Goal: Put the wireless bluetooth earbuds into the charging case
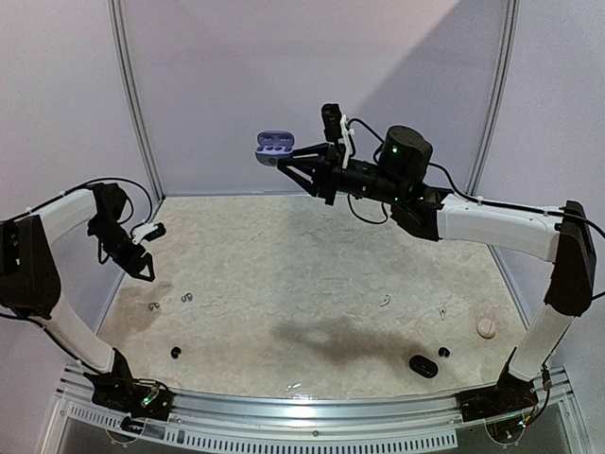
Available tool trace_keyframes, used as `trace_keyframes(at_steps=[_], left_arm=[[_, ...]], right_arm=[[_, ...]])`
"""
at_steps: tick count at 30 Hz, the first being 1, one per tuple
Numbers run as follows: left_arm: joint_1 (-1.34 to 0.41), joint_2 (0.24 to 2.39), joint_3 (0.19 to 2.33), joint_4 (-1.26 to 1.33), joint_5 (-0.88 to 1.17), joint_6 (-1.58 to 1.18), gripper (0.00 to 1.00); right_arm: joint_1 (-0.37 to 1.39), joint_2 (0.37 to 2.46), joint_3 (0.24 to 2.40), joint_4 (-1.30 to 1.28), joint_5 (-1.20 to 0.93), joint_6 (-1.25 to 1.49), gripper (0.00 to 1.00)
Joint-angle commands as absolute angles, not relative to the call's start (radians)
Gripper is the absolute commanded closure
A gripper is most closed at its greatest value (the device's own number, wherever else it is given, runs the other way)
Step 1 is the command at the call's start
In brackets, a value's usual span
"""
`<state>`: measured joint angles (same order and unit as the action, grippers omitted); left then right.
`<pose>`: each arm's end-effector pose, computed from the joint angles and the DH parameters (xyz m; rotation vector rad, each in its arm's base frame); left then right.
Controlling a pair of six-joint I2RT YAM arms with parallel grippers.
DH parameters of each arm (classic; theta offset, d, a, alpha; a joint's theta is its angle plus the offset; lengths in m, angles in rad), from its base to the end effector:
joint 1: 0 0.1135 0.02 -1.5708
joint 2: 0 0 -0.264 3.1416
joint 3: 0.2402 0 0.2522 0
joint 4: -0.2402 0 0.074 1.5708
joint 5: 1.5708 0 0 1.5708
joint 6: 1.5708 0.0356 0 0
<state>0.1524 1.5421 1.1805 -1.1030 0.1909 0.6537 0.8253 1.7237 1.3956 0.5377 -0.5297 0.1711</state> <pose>0.2722 0.0350 0.2385 0.7495 2.8665 -0.1992 0.2675 0.3163 0.3741 -0.9063 1.1914 1.1759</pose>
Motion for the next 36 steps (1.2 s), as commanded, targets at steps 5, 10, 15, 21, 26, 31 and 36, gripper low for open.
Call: trace_keyframes(at_steps=[5, 10, 15, 21, 26, 31, 36], left_arm=[[0.178, 1.729, 1.242, -1.146, 0.1, 0.567, 0.49], [0.178, 1.803, 1.214, -1.138, 0.086, 0.569, 0.53], [0.178, 1.843, 1.202, -1.124, 0.116, 0.558, 0.56], [0.178, 1.853, 1.172, -1.103, 0.12, 0.567, 0.63], [0.176, 1.872, 1.156, -1.085, 0.139, 0.553, 0.66], [0.176, 1.87, 1.136, -1.075, 0.136, 0.559, 0.67], [0.176, 1.844, 1.092, -1.068, 0.141, 0.57, 0.69]], right_arm=[[0.82, 1.74, 1.394, 0.527, -0.515, 0.164, 1.0], [0.82, 1.732, 1.379, 0.531, -0.502, 0.167, 1.0], [0.819, 1.736, 1.382, 0.534, -0.499, 0.172, 1.0], [0.818, 1.737, 1.379, 0.531, -0.493, 0.172, 1.0], [0.819, 1.741, 1.379, 0.538, -0.491, 0.175, 1.0], [0.819, 1.742, 1.378, 0.533, -0.492, 0.176, 1.0], [0.819, 1.737, 1.372, 0.531, -0.488, 0.178, 1.0]])
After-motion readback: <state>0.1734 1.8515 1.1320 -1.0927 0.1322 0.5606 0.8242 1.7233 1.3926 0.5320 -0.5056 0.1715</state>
